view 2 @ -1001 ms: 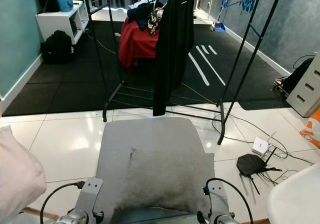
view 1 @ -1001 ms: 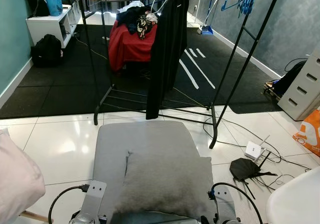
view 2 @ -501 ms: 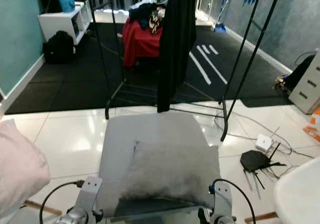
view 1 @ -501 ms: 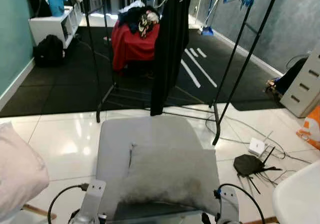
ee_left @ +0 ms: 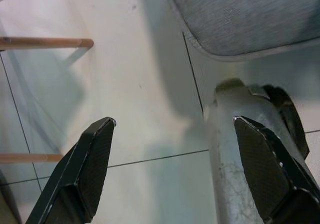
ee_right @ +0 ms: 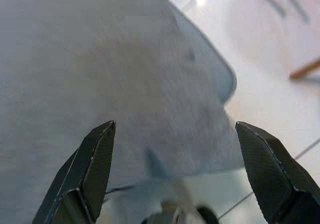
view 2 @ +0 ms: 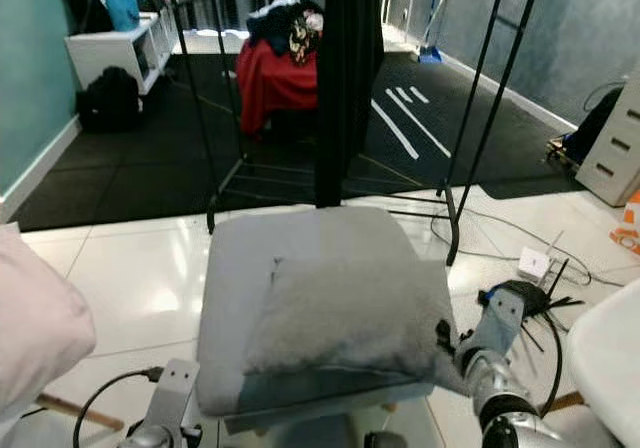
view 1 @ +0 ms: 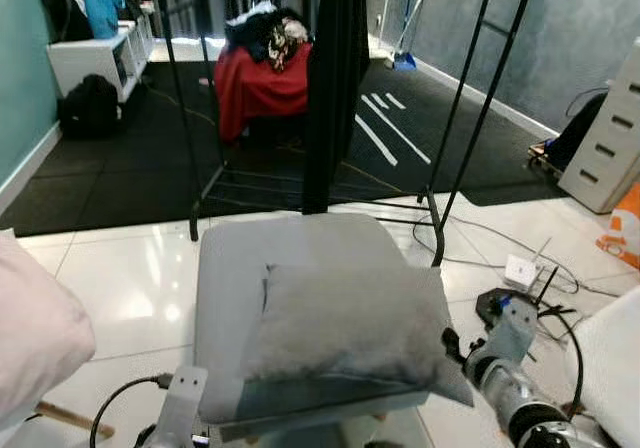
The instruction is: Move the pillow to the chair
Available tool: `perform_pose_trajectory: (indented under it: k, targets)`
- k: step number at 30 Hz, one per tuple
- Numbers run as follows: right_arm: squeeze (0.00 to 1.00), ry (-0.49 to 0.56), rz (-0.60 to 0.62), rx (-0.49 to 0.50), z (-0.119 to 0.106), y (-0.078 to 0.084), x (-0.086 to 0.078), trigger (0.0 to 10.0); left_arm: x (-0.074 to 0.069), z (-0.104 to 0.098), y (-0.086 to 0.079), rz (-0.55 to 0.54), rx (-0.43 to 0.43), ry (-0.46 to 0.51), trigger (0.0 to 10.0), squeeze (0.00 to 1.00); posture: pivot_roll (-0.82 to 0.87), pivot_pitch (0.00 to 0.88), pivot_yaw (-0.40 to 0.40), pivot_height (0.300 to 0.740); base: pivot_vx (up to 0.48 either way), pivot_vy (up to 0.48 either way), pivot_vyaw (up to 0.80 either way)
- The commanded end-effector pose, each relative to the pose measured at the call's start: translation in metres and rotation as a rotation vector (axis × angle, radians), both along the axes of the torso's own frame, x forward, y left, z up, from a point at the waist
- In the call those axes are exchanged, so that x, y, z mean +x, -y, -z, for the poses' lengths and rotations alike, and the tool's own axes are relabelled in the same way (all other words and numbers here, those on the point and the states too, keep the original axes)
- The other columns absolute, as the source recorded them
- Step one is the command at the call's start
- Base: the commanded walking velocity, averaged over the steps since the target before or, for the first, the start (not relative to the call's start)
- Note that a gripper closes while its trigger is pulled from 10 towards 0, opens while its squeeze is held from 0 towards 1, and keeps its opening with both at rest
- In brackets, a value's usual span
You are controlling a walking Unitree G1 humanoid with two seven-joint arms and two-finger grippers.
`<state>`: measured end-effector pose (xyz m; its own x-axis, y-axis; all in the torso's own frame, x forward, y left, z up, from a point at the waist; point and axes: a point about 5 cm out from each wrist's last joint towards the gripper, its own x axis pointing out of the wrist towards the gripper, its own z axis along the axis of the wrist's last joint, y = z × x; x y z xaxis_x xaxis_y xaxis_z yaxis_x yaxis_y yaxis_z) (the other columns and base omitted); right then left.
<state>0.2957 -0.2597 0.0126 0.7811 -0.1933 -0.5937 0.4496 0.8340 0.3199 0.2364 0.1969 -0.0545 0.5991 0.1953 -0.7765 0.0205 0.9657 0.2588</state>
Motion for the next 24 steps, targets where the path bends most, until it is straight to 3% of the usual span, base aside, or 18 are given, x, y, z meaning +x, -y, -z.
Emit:
perform_pose_trajectory:
  k: [1, 5, 9, 10, 12, 15, 20, 24]
  targets:
    - [0.0, 0.018, 0.042, 0.038, -0.002, 0.003, 0.001, 10.0, 0.0, 0.0, -0.001, 0.006, 0.009, 0.005, 10.0, 0.0, -0.1, 0.028, -0.051, 0.568, 0.0, 0.0, 0.0]
    - [0.0, 0.045, 0.028, 0.132, -0.002, -0.004, 0.003, 10.0, 0.001, -0.002, -0.002, -0.02, 0.009, 0.055, 10.0, 0.0, -0.1, 0.037, -0.046, 0.553, 0.0, 0.0, 0.0]
    - [0.0, 0.067, 0.001, 0.259, -0.003, -0.019, 0.009, 10.0, 0.005, -0.009, -0.004, -0.145, -0.024, 0.229, 10.0, 0.0, -0.11, 0.053, -0.049, 0.533, 0.0, 0.0, 0.0]
    - [0.0, 0.058, -0.01, 0.276, -0.002, -0.022, 0.009, 10.0, 0.014, -0.02, -0.019, -0.18, -0.014, 0.313, 10.0, 0.0, -0.11, 0.053, -0.049, 0.528, 0.0, 0.0, 0.0]
    - [0.0, 0.058, -0.01, 0.276, -0.002, -0.022, 0.009, 10.0, 0.014, -0.02, -0.019, -0.18, -0.014, 0.313, 10.0, 0.0, -0.11, 0.053, -0.049, 0.528, 0.0, 0.0, 0.0]
    - [0.0, -0.006, -0.073, 0.313, 0.003, -0.037, 0.008, 10.0, 0.029, -0.052, -0.064, -0.233, 0.041, 0.485, 10.0, 0.0, -0.11, 0.07, -0.058, 0.513, 0.0, 0.0, 0.0]
    - [0.0, -0.09, -0.181, 0.337, 0.009, -0.055, 0.005, 10.0, 0.027, -0.058, -0.083, -0.252, 0.074, 0.493, 10.0, 0.0, -0.11, 0.079, -0.054, 0.488, 0.0, 0.0, 0.0]
    - [0.0, -0.086, -0.188, 0.369, 0.008, -0.059, 0.006, 10.0, 0.027, -0.059, -0.084, -0.253, 0.075, 0.499, 10.0, 0.0, -0.11, 0.084, -0.051, 0.483, 0.0, 0.0, 0.0]
